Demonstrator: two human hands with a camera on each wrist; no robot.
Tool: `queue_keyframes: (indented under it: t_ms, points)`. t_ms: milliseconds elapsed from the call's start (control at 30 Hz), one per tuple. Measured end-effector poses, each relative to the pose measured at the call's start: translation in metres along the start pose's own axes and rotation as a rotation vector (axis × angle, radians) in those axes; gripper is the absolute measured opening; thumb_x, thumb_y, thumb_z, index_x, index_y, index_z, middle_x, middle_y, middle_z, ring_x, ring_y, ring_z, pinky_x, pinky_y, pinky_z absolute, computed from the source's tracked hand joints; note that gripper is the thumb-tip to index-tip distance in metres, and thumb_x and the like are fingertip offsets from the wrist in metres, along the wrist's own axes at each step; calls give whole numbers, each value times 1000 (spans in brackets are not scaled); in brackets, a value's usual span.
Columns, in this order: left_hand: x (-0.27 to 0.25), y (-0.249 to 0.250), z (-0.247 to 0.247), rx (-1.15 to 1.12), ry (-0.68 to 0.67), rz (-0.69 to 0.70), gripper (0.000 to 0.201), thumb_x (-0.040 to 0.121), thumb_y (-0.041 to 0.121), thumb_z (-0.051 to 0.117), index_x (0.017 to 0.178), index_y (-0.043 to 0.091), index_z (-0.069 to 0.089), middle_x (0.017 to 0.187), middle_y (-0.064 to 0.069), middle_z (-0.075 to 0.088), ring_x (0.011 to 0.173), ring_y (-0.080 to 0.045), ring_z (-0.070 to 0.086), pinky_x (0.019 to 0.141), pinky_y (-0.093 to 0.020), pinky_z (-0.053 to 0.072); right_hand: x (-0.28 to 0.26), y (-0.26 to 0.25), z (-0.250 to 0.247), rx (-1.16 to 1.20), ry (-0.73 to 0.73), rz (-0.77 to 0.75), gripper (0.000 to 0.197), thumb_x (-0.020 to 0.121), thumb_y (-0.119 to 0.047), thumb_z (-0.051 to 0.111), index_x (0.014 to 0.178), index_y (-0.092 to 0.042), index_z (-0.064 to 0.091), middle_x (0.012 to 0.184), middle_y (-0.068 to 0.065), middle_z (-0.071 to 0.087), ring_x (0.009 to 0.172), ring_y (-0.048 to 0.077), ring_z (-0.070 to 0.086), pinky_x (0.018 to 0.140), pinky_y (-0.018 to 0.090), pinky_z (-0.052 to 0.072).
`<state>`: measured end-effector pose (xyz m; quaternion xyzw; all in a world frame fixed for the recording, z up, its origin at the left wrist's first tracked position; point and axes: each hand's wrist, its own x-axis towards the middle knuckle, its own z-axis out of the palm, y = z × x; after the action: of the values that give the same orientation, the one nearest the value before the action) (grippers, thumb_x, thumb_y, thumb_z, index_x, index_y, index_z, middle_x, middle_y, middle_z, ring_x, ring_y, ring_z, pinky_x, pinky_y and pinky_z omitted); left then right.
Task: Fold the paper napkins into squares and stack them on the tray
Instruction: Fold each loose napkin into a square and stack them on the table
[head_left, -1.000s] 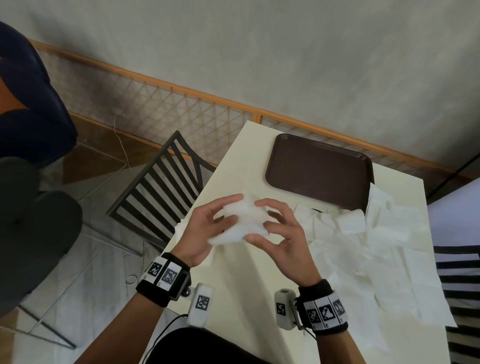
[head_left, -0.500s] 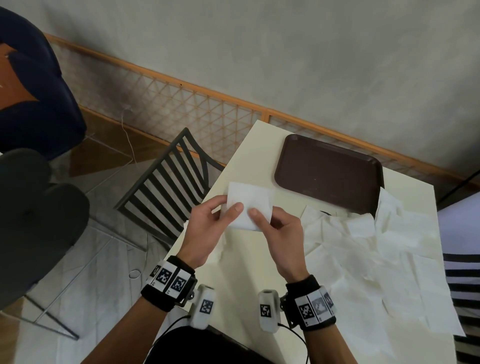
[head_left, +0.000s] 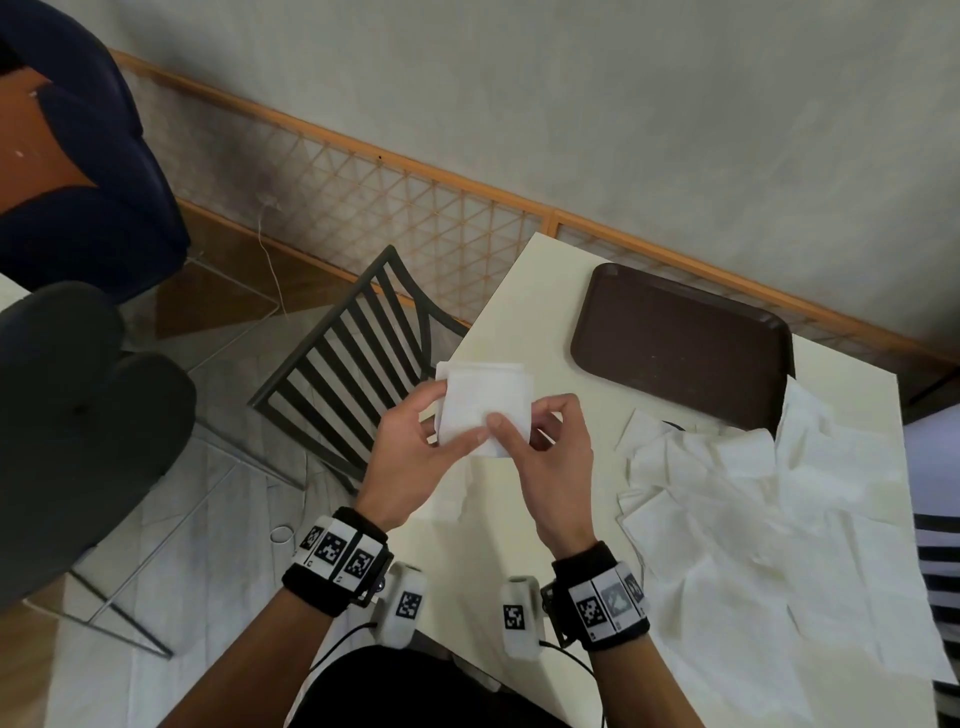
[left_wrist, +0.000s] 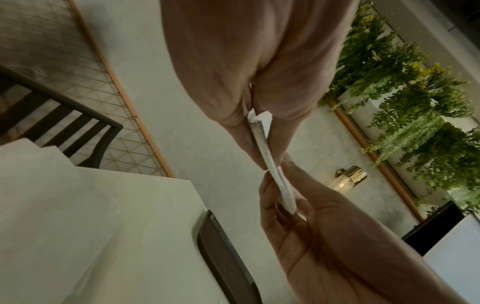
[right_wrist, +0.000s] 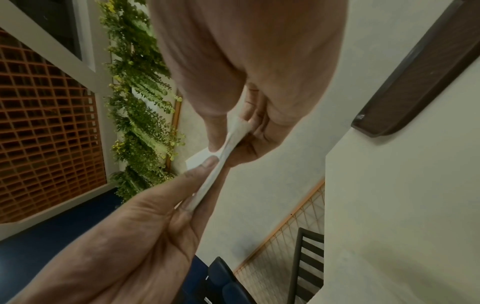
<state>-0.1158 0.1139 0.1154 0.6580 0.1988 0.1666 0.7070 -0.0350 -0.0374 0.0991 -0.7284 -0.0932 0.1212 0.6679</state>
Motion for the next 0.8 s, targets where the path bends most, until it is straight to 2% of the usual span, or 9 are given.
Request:
queue_keyframes:
  t_ms: [67, 133, 300, 367, 467, 567, 667, 733, 800]
  points:
    - [2, -4, -7, 21, 5, -21, 55, 86, 5, 89, 133, 27, 70, 133, 7, 73, 119, -18, 74, 94, -45, 65, 2, 0, 4, 50, -43, 42, 43, 95, -31, 88, 116, -22, 51, 89, 4, 79, 74, 19, 76, 69, 28, 61]
    - [4, -7, -15, 54, 4, -46, 57, 87, 5, 88, 136, 24, 68, 133, 8, 73, 118, -16, 74, 95, -47, 65, 2, 2, 8, 24, -66, 36, 42, 99, -29, 83, 119, -23, 48, 83, 6, 78, 66, 23, 76, 66, 30, 62]
    - [6, -13, -28, 87, -32, -88, 50, 92, 12, 85, 136, 26, 68, 128, 10, 75, 113, -19, 76, 92, -49, 66, 6, 17, 25, -123, -19, -102, 20, 107, -33, 73, 110, -25, 55, 67, -1, 62, 59, 13, 58, 60, 32, 56]
    - [7, -16, -29, 85, -2, -85, 38, 96, 11, 80, 131, 23, 71, 123, 6, 78, 108, -21, 78, 91, -51, 66, 6, 20, 33, -149, -41, -137, 15, 109, -33, 70, 105, -25, 58, 69, -4, 56, 61, 10, 49, 61, 27, 47]
    - [9, -22, -30, 54, 114, -81, 21, 104, 8, 69, 123, 14, 75, 111, -1, 82, 99, -26, 80, 90, -56, 65, 4, 21, 39, -84, -94, -122, 14, 108, -30, 71, 112, -24, 59, 79, -1, 63, 67, 9, 53, 64, 24, 46]
    - [11, -28, -32, 68, 187, -62, 19, 108, 9, 63, 120, 14, 77, 106, -4, 82, 97, -30, 80, 88, -57, 65, 1, 23, 38, -64, -176, -120, 24, 102, -22, 79, 115, -24, 58, 78, -11, 64, 67, 8, 56, 65, 22, 48]
    - [12, -30, -29, 57, 199, -43, 16, 110, 13, 60, 118, 13, 74, 106, -3, 82, 98, -26, 80, 89, -54, 66, 0, 25, 38, -59, -192, -119, 26, 100, -17, 81, 114, -20, 58, 79, -17, 64, 67, 6, 56, 66, 22, 53]
    - [12, -29, -27, 48, 203, -43, 14, 111, 14, 58, 116, 12, 72, 103, -3, 82, 96, -26, 80, 88, -53, 66, 2, 26, 39, -63, -167, -127, 26, 100, -18, 81, 112, -20, 58, 75, -8, 60, 65, 9, 53, 66, 28, 58]
    - [12, -30, -26, 69, 211, -35, 13, 112, 17, 57, 115, 13, 69, 100, -5, 81, 94, -30, 79, 86, -57, 65, 4, 28, 39, -83, -142, -130, 25, 101, -21, 80, 110, -22, 57, 71, 0, 55, 63, 13, 51, 65, 34, 62]
